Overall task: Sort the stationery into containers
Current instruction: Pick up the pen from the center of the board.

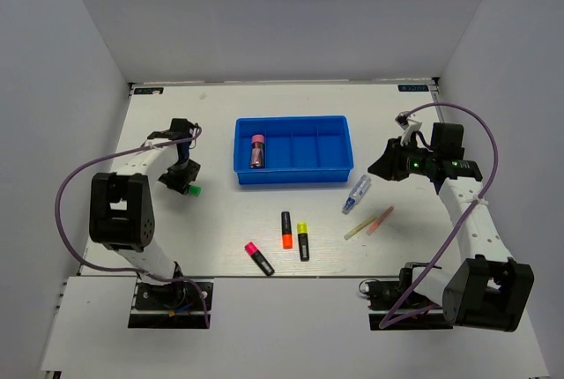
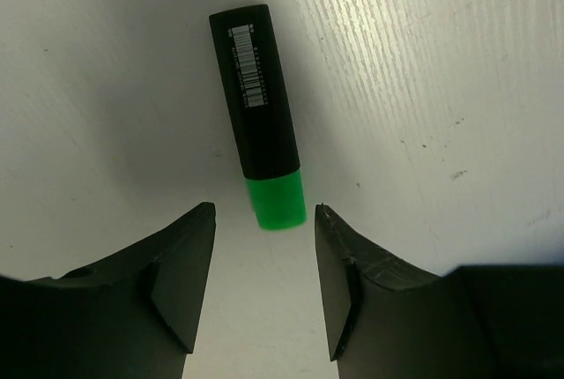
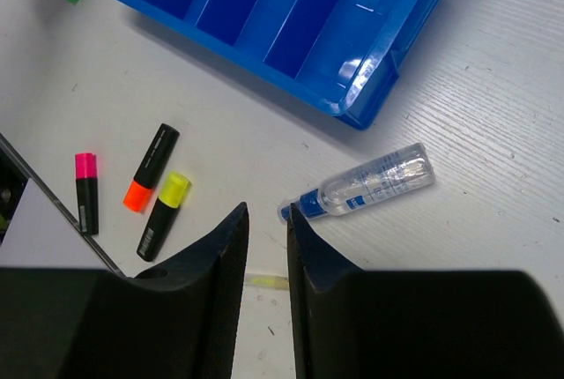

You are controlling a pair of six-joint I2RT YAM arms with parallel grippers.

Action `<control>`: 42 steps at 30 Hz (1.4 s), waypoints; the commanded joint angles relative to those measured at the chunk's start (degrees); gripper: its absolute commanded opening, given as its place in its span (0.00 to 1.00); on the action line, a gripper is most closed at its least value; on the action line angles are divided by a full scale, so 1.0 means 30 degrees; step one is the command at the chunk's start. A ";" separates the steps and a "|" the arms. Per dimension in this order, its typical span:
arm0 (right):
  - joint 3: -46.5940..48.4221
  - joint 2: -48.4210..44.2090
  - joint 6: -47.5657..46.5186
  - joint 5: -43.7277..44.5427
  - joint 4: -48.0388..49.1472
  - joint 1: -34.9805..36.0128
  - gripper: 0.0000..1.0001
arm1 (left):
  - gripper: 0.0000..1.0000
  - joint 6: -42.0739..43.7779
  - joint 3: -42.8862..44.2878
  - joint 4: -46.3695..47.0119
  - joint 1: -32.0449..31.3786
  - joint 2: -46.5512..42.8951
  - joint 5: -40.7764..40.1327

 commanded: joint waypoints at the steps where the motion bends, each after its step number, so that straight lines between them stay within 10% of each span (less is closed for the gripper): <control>1: 0.0644 -0.0108 -0.0223 -0.0370 -0.0245 -0.0090 0.28 | 0.60 -0.1302 0.0634 -0.0195 0.0316 0.0577 -0.0411; 15: 0.0615 -0.0020 -0.0369 -0.0312 -0.0275 -0.0120 0.28 | 0.59 -0.1216 -0.0273 0.1386 0.1429 0.3215 0.0143; 24: 0.0615 0.0096 -0.0370 -0.0282 -0.0304 -0.0207 0.30 | 0.00 0.0155 -0.1330 0.2558 0.1489 0.3685 0.1344; 26: 0.0644 0.0096 -0.0341 -0.0370 -0.0303 -0.0178 0.88 | 0.00 0.1792 -0.0629 0.2385 0.1344 0.3276 0.1697; 28: 0.0644 0.0242 -0.0485 -0.1069 -0.0565 -0.0207 0.90 | 0.00 0.3642 0.0631 0.1537 0.0557 0.2311 0.1262; 30: 0.0790 0.0389 -0.0982 -0.1800 -0.0713 -0.0178 0.71 | 0.00 0.6505 0.1623 0.1416 -0.0234 0.0796 0.0997; 31: 0.0849 0.0622 -0.1420 -0.2270 -0.0917 -0.0149 0.01 | 0.00 0.7332 0.1833 0.1765 -0.0500 0.0437 0.1575; 35: 0.1347 0.1297 -0.1980 -0.2773 -0.2262 -0.0032 0.00 | 0.00 1.1288 0.6006 0.1539 -0.2487 0.0281 0.6844; 36: 0.1579 0.1472 -0.2242 -0.2889 -0.2382 -0.0032 0.15 | 0.00 1.1933 0.8084 0.0896 -0.2872 0.1214 0.7202; 38: 0.1844 0.2115 -0.2420 -0.2949 -0.3197 -0.0032 0.87 | 0.00 1.2670 1.0087 -0.1035 -0.4533 0.2742 0.7849; 42: 0.2227 0.2353 -0.2597 -0.2686 -0.3468 -0.0061 0.88 | 0.00 1.3374 1.4917 -0.1922 -0.6823 0.4970 0.7909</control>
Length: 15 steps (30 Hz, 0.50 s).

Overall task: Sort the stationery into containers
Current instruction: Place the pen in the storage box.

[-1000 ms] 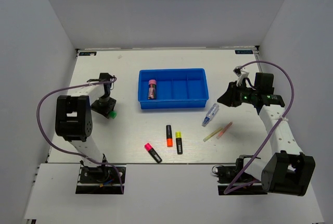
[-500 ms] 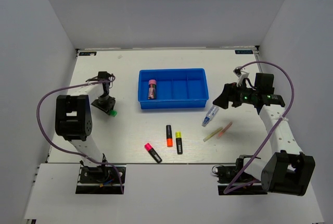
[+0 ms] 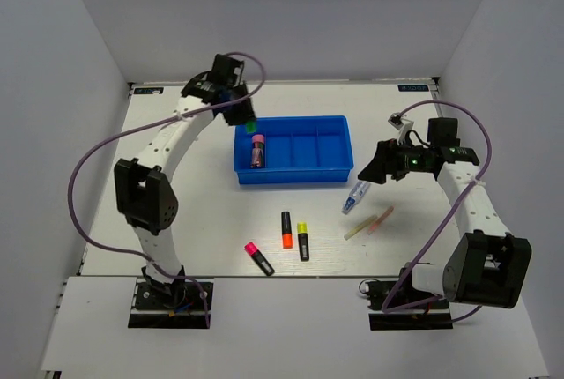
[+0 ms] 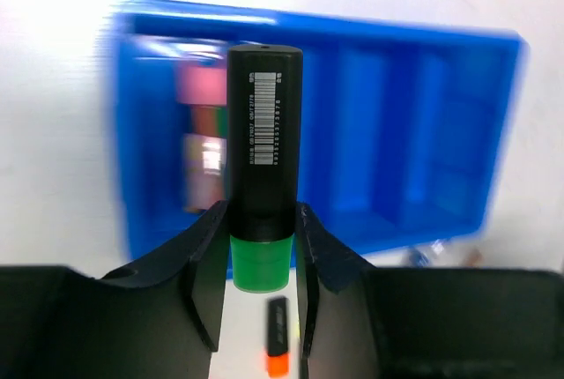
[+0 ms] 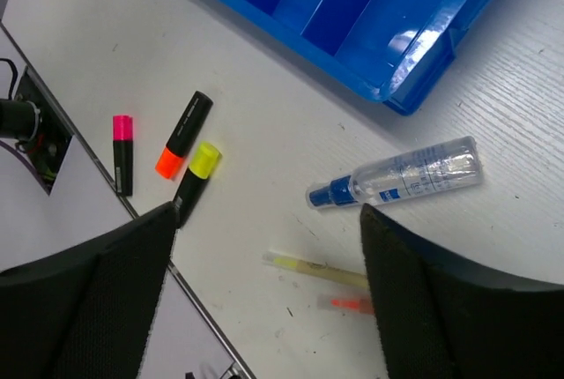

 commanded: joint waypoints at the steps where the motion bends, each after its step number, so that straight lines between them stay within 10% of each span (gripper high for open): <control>1: 0.0769 -0.0117 -0.0432 -0.0398 -0.0801 -0.0003 0.81 | 0.00 0.1784 0.2563 -0.2003 -0.1759 0.1902 0.1534; 4: 0.0886 -0.0205 0.0296 -0.0163 -0.0452 -0.0003 0.00 | 0.00 0.1697 0.4238 -0.2266 -0.2522 0.3399 0.1565; 8: 0.0916 -0.0351 0.0301 0.0423 -0.0596 -0.0003 0.00 | 0.00 0.1462 0.4419 -0.1977 -0.3108 0.4458 0.1974; 14: 0.0886 -0.0440 0.0272 0.0425 -0.0449 -0.0003 0.35 | 0.00 0.2135 0.3308 -0.1622 -0.3578 0.4665 0.1945; 15: 0.0886 -0.0440 0.0243 0.0395 -0.0449 -0.0003 0.60 | 0.00 0.2252 0.3158 -0.1448 -0.3694 0.4665 0.1742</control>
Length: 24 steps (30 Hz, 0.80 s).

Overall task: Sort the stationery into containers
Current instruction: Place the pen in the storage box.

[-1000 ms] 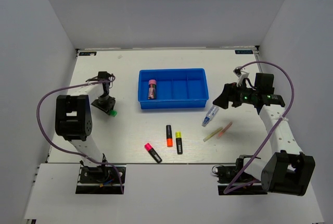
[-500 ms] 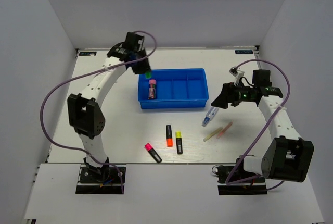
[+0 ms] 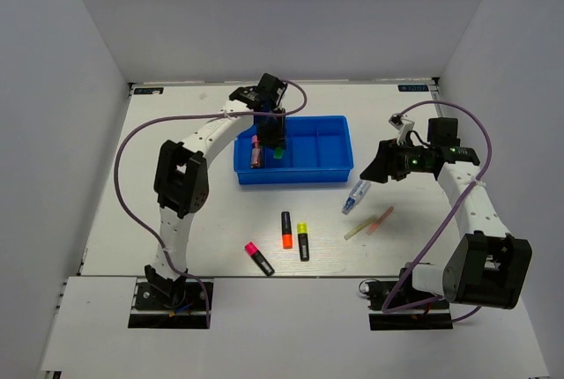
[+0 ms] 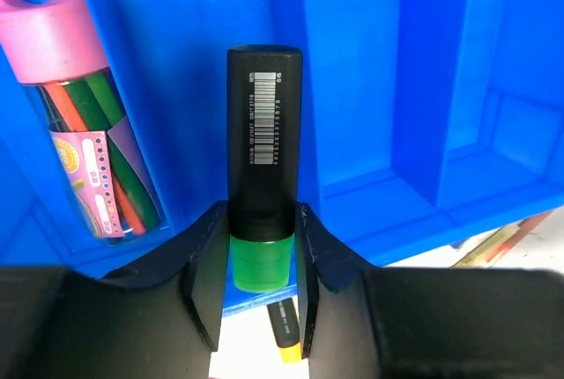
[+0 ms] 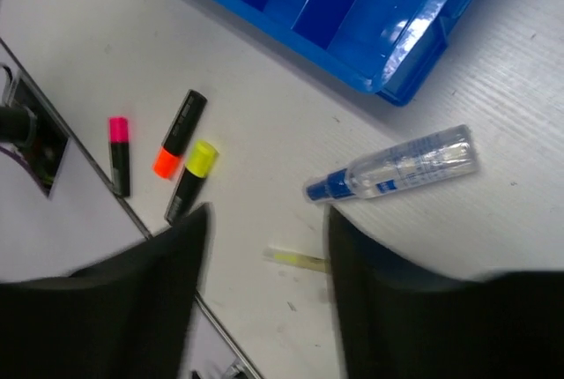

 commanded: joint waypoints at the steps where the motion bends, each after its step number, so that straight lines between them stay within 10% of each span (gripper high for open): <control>1: 0.0748 -0.0425 -0.0188 -0.0145 -0.0056 -0.0003 0.73 | 0.00 0.0657 -0.0383 0.0207 -0.0322 -0.1090 -0.0015; 2: 0.0748 -0.0425 -0.0216 -0.0174 -0.0114 0.0026 0.90 | 0.04 0.0658 -0.0617 0.0236 -0.0322 -0.1033 -0.0132; 10: 0.0395 -0.0429 -0.0012 -0.3506 0.0004 0.0084 0.90 | 0.58 0.0687 -0.1030 0.0324 -0.0498 -0.0739 -0.0310; 12: 0.0715 -0.0017 0.0076 -0.4358 -0.0580 0.0231 0.60 | 0.60 0.0599 -0.0913 0.0382 -0.0527 -0.0915 -0.0310; 13: 0.1182 0.0565 -0.0127 -0.4247 -0.0931 0.0464 0.29 | 0.63 0.0657 -0.0738 0.0296 -0.0585 -0.0944 -0.0251; 20: 0.1394 0.0190 -0.0453 -0.0881 -0.1555 0.4561 0.20 | 0.72 0.0892 -0.1581 0.0265 -0.1083 -0.3722 -0.0454; 24: 0.1391 0.1646 -0.0598 0.3531 -0.2162 0.8593 0.18 | 0.82 0.0747 -0.7191 0.1548 -0.1668 -0.8837 -0.2556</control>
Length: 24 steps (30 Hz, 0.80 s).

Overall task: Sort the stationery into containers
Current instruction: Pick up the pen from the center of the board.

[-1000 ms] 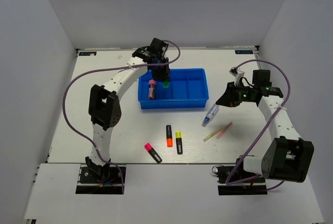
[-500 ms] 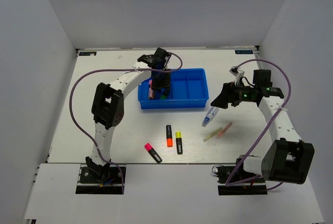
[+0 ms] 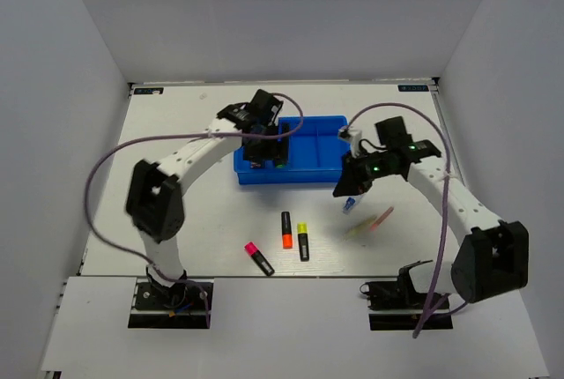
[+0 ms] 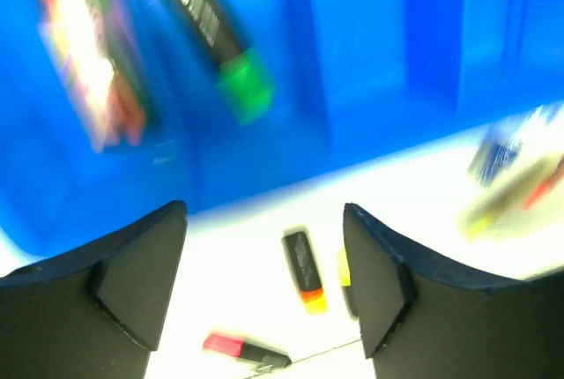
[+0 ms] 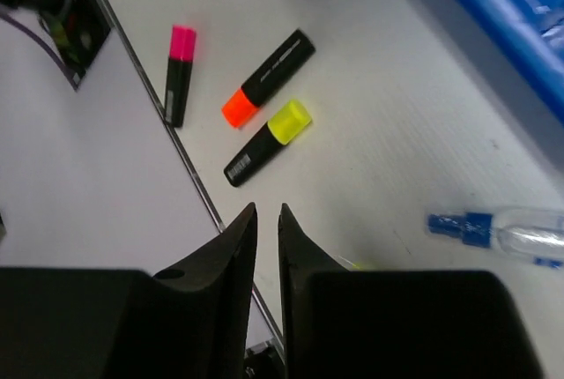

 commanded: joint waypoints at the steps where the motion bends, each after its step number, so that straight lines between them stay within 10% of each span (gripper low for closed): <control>1: 0.0387 0.1129 -0.0037 0.3821 -0.0868 0.2932 0.18 | 0.86 -0.0570 -0.4432 0.0825 -0.0577 -0.6711 -0.2089; 5: 0.0562 0.2506 0.2099 0.6635 -0.0782 0.6010 0.31 | 0.92 -0.2999 -1.0495 0.0859 -0.0811 -1.2574 -0.5460; 9: 0.0330 0.3501 0.5869 1.0840 0.0328 0.9142 0.77 | 0.92 -0.6312 -1.4028 -0.0751 -0.1423 -1.6012 -0.7655; 14: 0.0238 0.4586 0.8779 1.5971 0.1856 1.1431 0.74 | 0.92 -1.0938 -1.7422 -0.2043 -0.3124 -1.8767 -0.9210; 18: 0.1467 0.7073 1.0246 1.7066 0.1709 1.2777 0.54 | 0.92 -1.3022 -1.8748 -0.2744 -0.4354 -1.9881 -1.0643; 24: 0.2904 0.8895 1.1155 1.6338 0.1065 1.3426 0.53 | 0.92 -1.4228 -1.9833 -0.3537 -0.5235 -2.1114 -1.1614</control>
